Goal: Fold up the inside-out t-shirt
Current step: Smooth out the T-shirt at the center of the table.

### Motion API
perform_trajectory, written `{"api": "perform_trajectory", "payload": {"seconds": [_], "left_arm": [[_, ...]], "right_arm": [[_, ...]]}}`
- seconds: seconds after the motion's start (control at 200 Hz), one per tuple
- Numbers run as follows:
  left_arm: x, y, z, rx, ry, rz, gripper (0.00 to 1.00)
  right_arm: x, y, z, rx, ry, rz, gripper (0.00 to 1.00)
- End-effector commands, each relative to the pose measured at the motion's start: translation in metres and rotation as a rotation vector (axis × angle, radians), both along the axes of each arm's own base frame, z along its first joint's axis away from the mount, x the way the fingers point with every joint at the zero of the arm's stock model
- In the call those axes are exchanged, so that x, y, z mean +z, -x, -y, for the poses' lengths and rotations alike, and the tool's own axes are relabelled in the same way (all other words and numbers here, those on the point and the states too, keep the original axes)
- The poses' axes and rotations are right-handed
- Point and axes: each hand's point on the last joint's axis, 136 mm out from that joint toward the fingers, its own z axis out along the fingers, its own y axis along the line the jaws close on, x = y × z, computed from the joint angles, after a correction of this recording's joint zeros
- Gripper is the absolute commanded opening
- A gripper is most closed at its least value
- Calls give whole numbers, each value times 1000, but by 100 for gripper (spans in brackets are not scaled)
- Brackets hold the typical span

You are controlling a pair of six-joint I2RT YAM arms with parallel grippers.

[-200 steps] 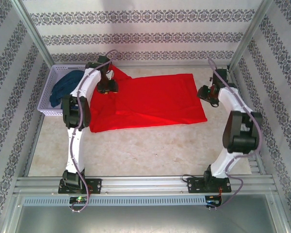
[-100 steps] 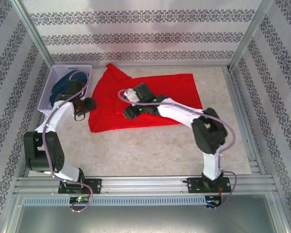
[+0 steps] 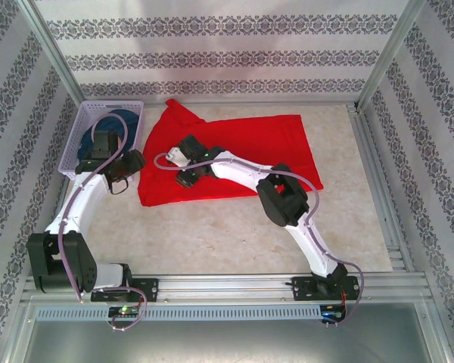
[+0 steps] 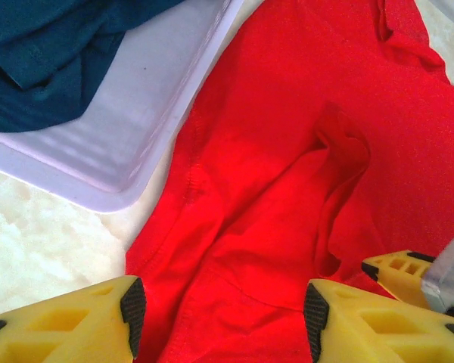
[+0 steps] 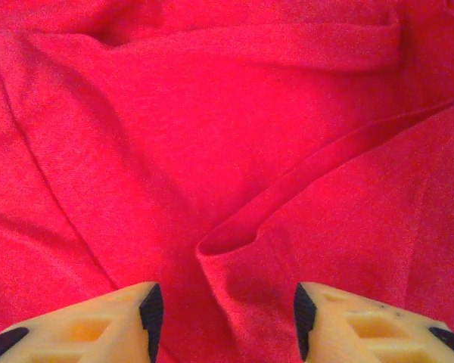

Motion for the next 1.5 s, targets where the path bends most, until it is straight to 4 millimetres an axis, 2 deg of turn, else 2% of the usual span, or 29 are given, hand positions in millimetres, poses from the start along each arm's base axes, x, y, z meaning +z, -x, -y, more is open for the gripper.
{"api": "perform_trajectory", "payload": {"seconds": [0.0, 0.105, 0.28, 0.395, 0.47, 0.62, 0.695, 0.789, 1.189, 1.274, 1.494], "left_arm": [[4, -1, 5, -8, 31, 24, 59], [2, 1, 6, -12, 35, 21, 59], [-1, 6, 7, -18, 37, 13, 59], [-4, 10, 9, -24, 44, 7, 59], [-6, 12, 10, -27, 51, 6, 59], [-9, 15, 13, -32, 62, 6, 59], [-9, 16, 12, -30, 59, 4, 60], [-9, 18, 12, -32, 55, 6, 60], [-5, 21, 11, -37, 44, 14, 60], [-4, 22, 10, -34, 39, 16, 60], [-6, 22, 11, -36, 39, 12, 60]], "right_arm": [[-2, -2, 1, -1, 45, 9, 40], [-2, -5, 1, -7, 41, 4, 24], [13, -15, 3, -47, -24, -15, 0], [26, -20, 6, -73, -62, -19, 0], [30, -15, 6, -46, -81, -28, 0], [19, 1, 0, 36, -38, -28, 31], [14, 2, -3, 50, -21, -29, 40], [6, 1, -5, 50, 15, -35, 43], [-13, -2, -10, 50, 81, -52, 43], [-16, -3, -10, 44, 86, -55, 39], [-13, -7, -10, 24, 78, -47, 18]]}}
